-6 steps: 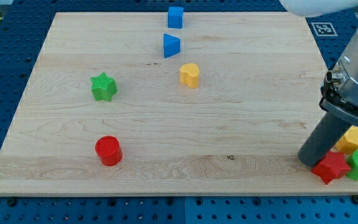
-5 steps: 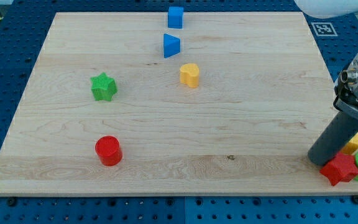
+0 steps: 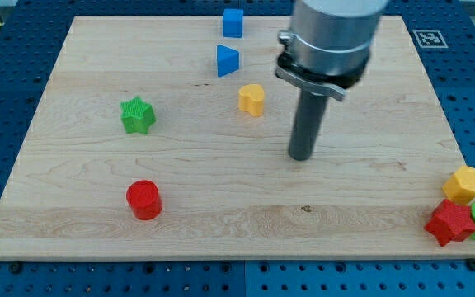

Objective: Slide the yellow heart to the left of the yellow hexagon

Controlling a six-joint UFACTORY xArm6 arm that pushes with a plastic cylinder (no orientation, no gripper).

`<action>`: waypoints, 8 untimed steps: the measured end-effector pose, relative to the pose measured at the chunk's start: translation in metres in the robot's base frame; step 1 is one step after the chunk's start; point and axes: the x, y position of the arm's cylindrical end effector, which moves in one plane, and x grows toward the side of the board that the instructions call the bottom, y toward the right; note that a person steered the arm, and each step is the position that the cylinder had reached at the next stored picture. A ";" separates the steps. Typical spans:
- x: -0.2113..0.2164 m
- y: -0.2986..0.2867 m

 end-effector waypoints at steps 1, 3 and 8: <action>-0.032 -0.032; -0.080 -0.091; -0.090 -0.064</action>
